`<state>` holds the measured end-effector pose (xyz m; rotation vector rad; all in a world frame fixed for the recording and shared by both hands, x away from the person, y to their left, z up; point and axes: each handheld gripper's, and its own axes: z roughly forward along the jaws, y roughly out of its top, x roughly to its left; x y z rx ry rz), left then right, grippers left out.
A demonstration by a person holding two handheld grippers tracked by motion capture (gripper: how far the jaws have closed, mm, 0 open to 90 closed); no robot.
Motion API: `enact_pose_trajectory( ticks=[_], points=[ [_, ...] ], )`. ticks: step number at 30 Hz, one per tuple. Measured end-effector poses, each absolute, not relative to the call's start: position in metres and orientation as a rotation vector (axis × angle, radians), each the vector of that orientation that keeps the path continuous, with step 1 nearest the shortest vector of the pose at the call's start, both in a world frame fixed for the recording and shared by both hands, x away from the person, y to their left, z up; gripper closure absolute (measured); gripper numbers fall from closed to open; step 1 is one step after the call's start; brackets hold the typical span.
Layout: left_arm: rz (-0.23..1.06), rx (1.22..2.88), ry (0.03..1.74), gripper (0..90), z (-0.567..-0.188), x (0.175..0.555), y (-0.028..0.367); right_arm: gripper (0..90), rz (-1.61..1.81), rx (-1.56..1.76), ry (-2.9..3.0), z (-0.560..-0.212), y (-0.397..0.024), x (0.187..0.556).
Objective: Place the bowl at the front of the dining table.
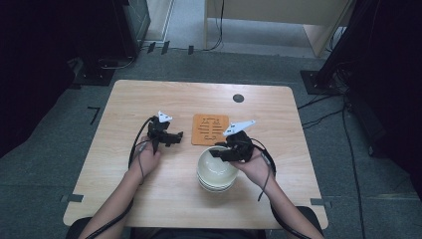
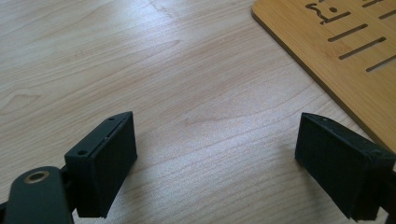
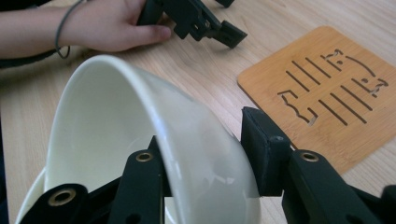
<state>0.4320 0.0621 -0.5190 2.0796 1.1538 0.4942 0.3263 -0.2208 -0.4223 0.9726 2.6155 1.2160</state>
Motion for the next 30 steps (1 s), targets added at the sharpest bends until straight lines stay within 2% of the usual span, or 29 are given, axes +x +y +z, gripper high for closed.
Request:
enact_pose_trajectory(
  ticks=[3, 15, 30],
  points=[
    [0.495, 2.08, 1.154, 12.3, -0.519, 0.432, 0.062, 68.7, 1.209, 0.955, 2.603, -0.419, -0.224, 0.325],
    [0.492, 2.08, 1.156, 12.3, -0.519, 0.432, 0.062, 81.4, 1.231, 0.946, 2.608, -0.416, -0.234, 0.326],
    [0.496, 2.08, 1.157, 12.2, -0.519, 0.432, 0.062, 81.3, 1.291, 1.017, 2.587, -0.414, -0.243, 0.331]
  ],
)
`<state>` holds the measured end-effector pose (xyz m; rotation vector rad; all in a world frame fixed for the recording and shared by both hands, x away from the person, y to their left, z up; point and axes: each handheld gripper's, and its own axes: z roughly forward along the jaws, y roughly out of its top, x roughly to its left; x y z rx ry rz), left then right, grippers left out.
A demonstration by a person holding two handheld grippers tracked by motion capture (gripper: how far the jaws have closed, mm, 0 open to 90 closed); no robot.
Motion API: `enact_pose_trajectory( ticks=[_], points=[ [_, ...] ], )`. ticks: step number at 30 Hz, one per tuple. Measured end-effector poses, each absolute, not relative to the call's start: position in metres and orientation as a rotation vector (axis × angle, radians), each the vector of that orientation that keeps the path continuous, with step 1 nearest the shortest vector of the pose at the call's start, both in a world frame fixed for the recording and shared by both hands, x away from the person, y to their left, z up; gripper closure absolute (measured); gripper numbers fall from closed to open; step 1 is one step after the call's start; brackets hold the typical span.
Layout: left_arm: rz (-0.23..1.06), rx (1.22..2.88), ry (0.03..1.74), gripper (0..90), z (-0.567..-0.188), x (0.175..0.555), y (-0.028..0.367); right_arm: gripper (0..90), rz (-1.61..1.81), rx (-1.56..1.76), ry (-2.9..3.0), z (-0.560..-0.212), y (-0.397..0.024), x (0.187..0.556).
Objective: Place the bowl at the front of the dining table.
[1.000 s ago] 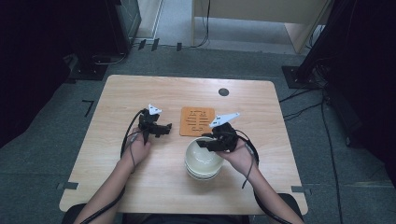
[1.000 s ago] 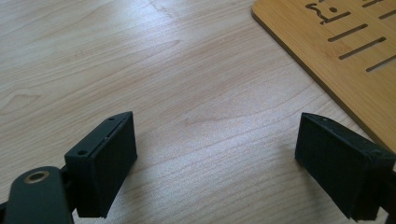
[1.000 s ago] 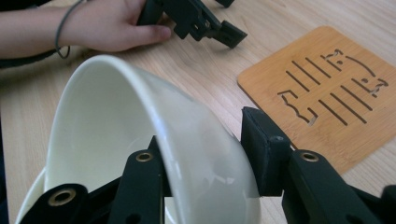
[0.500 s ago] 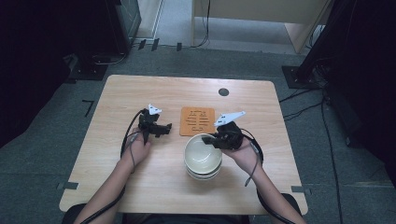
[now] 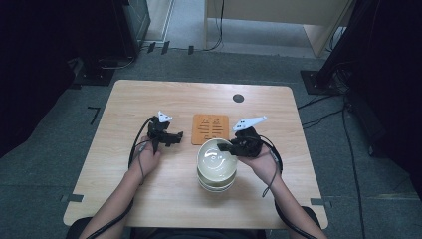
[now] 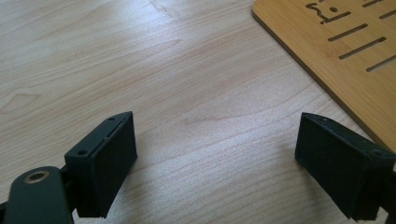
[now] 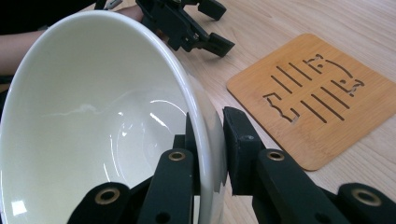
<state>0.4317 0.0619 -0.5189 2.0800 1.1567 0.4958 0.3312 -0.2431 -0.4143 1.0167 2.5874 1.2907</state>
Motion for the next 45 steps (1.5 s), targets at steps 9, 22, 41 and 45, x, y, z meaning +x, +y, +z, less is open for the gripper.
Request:
enact_pose_trajectory(
  ticks=[9, 22, 41, 45],
  points=[
    [0.497, 2.079, 1.158, 12.3, -0.519, 0.431, 0.062, 81.3, 1.308, 1.039, 2.583, -0.414, -0.245, 0.335],
    [0.492, 2.083, 1.152, 11.4, -0.519, 0.433, 0.061, 81.3, 1.313, 1.048, 2.583, -0.411, -0.241, 0.34],
    [0.491, 2.086, 1.151, 11.0, -0.519, 0.433, 0.061, 81.3, 1.325, 1.079, 2.576, -0.408, -0.241, 0.343],
    [0.491, 2.086, 1.151, 11.0, -0.519, 0.433, 0.061, 81.3, 1.323, 1.084, 2.566, -0.406, -0.242, 0.344]
  ],
)
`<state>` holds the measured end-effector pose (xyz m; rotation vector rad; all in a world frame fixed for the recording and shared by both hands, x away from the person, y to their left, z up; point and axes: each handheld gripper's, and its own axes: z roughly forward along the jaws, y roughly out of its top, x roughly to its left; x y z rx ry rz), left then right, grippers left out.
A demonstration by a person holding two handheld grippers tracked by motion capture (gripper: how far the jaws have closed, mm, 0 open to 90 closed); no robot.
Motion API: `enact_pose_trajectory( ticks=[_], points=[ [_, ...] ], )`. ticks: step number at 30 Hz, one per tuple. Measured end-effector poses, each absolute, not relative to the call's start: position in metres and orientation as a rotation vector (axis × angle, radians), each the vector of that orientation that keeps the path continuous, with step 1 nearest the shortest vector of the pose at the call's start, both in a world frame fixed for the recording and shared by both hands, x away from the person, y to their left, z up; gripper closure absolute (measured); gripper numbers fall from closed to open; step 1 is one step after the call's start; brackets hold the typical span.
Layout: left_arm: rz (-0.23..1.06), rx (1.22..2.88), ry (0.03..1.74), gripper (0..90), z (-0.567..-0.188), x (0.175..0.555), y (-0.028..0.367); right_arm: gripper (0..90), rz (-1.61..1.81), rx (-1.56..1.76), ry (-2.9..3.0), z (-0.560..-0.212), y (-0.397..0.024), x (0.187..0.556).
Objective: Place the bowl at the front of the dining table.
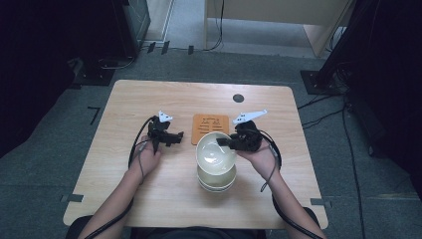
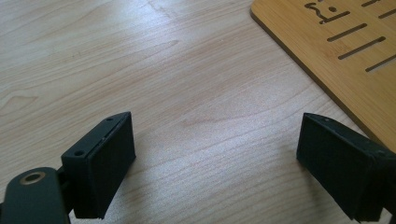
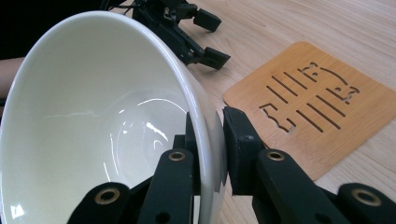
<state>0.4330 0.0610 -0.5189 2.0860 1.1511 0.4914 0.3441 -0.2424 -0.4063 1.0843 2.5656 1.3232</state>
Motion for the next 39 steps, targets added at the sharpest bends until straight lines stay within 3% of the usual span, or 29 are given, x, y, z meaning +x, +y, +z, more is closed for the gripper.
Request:
enact_pose_trajectory(
  ticks=[39],
  points=[
    [0.492, 2.086, 1.153, 10.6, -0.519, 0.435, 0.06, 81.3, 1.352, 1.136, 2.487, -0.403, -0.247, 0.359]
  ],
)
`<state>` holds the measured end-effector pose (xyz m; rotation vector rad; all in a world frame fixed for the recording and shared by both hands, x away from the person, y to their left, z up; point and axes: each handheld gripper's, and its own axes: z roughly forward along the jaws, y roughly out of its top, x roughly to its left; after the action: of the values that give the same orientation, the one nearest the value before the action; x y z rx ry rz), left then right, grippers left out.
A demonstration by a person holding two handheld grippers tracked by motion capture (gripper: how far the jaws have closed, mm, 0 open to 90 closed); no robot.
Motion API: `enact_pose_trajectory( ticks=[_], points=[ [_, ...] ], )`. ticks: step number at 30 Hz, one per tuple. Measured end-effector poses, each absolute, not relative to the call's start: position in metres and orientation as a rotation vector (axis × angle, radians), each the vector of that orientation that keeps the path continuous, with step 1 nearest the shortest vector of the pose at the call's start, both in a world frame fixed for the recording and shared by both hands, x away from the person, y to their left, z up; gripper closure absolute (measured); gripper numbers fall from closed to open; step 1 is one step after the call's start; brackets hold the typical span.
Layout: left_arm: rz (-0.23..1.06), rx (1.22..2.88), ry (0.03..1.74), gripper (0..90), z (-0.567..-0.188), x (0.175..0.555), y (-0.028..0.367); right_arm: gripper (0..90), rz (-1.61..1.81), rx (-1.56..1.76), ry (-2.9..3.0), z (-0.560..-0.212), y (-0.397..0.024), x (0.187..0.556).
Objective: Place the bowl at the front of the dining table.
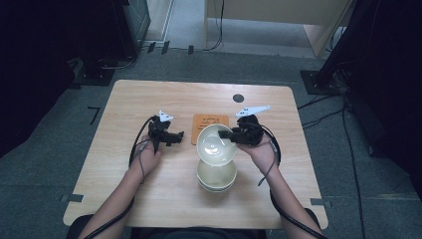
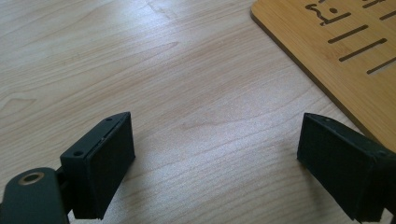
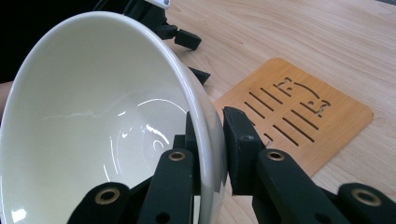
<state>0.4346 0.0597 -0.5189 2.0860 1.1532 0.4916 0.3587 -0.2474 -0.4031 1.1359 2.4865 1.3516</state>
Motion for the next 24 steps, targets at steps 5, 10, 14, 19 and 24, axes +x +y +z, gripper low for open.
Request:
enact_pose_trajectory(
  ticks=[5, 10, 14, 19, 24],
  points=[
    [0.491, 2.087, 1.153, 10.6, -0.519, 0.435, 0.06, 81.3, 1.351, 1.142, 2.471, -0.4, -0.248, 0.362],
    [0.491, 2.089, 1.153, 10.6, -0.519, 0.435, 0.06, 81.3, 1.358, 1.155, 2.455, -0.395, -0.248, 0.369],
    [0.491, 2.089, 1.153, 10.6, -0.519, 0.435, 0.06, 81.3, 1.357, 1.158, 2.449, -0.394, -0.247, 0.373],
    [0.491, 2.089, 1.153, 10.7, -0.519, 0.435, 0.06, 81.3, 1.353, 1.165, 2.453, -0.393, -0.245, 0.377],
    [0.491, 2.088, 1.154, 10.6, -0.519, 0.436, 0.059, 81.3, 1.34, 1.168, 2.446, -0.395, -0.245, 0.381]
  ],
)
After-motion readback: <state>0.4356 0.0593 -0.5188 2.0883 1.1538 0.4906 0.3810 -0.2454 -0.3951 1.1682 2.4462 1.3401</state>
